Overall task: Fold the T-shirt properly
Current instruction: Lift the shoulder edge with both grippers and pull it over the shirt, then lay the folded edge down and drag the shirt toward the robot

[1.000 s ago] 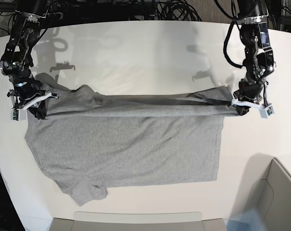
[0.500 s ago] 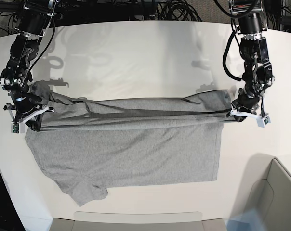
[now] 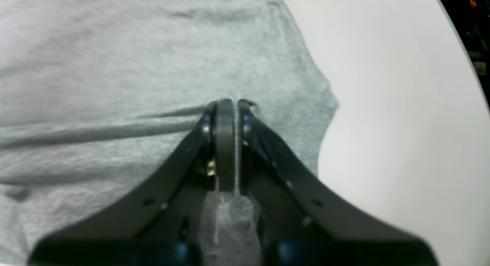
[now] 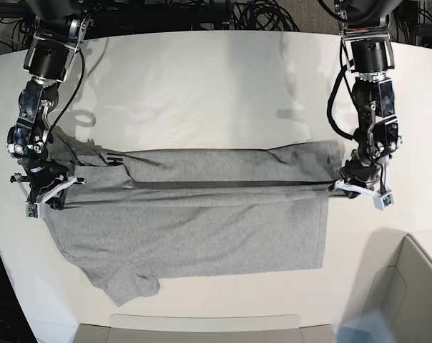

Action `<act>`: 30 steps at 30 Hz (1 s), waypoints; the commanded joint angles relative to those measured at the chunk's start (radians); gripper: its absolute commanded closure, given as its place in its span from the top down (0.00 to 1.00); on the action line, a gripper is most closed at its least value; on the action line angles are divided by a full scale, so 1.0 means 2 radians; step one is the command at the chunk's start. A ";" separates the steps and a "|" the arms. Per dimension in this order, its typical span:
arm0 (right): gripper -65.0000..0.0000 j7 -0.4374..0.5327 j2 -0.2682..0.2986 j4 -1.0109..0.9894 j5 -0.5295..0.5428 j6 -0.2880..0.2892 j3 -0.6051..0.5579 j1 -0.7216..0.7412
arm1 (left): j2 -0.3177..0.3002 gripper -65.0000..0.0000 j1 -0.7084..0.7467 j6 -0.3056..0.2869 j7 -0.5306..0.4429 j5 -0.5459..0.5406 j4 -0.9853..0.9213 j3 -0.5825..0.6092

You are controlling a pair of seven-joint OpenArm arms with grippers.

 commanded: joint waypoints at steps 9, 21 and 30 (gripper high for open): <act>0.00 0.061 -0.003 -0.076 -0.064 0.018 0.002 0.066 | -0.008 0.00 -0.035 0.003 -0.012 0.006 -0.047 -0.002; 0.23 0.059 -0.014 -0.025 -0.073 0.016 0.011 0.058 | -0.008 0.37 -0.030 0.004 -0.005 0.006 -0.023 0.014; 0.29 0.026 -0.014 0.043 -0.072 0.019 0.011 -0.012 | -0.008 0.37 0.030 0.007 0.050 0.006 0.065 0.014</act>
